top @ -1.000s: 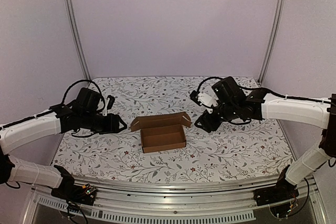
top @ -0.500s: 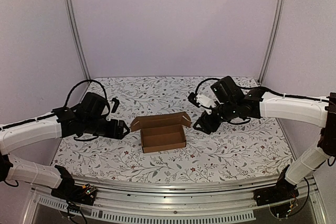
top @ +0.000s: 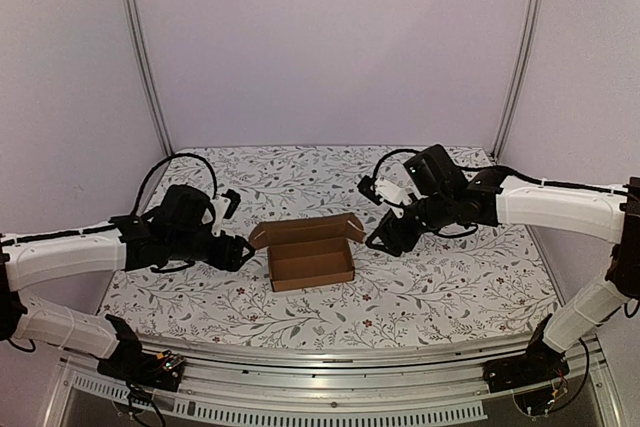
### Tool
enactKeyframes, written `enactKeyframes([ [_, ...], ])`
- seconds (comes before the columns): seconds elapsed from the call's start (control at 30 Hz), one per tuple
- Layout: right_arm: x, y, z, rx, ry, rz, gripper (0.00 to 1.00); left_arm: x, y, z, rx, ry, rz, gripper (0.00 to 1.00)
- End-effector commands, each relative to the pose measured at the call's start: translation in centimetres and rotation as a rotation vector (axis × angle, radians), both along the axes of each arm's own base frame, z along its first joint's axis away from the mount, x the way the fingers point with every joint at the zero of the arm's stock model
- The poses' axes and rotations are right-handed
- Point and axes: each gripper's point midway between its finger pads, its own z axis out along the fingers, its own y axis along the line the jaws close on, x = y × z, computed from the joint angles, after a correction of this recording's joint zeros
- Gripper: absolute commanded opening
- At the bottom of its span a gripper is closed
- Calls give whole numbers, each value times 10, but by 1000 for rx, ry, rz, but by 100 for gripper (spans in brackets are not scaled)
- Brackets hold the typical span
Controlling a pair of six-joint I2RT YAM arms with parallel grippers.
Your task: Fold the paper box
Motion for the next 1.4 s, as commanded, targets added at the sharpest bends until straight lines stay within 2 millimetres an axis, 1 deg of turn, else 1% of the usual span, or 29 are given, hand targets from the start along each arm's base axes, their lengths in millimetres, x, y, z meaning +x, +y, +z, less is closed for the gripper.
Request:
enactKeyframes([
  [0.0, -5, -3, 7, 39, 2, 14, 64, 5, -11, 4, 25, -84, -79, 70],
  [0.07, -7, -4, 6, 42, 9, 19, 64, 9, -11, 5, 41, -98, -81, 66],
  [0.23, -10, -6, 6, 43, 11, 20, 64, 13, -21, 6, 46, -111, -126, 53],
  [0.43, -11, -7, 4, 48, 17, 18, 64, 17, -26, 3, 59, -109, -140, 40],
  [0.77, -14, -7, -1, 60, 38, 6, 64, 23, -31, 9, 62, -135, -153, 27],
  [0.93, -14, -7, -3, 60, 45, 2, 64, 21, -31, 10, 62, -139, -157, 18],
  [1.03, -12, -7, -1, 64, 38, -10, 64, 20, -31, 9, 65, -137, -156, 14],
  [1.17, -8, -6, 2, 71, 26, -23, 63, 18, -29, 7, 72, -135, -156, 5],
  [1.3, -5, -5, 7, 79, -3, -19, 62, 17, -30, 7, 72, -138, -162, 0],
  [1.37, -2, -5, 9, 84, -7, -11, 62, 16, -31, 8, 70, -138, -167, 0],
])
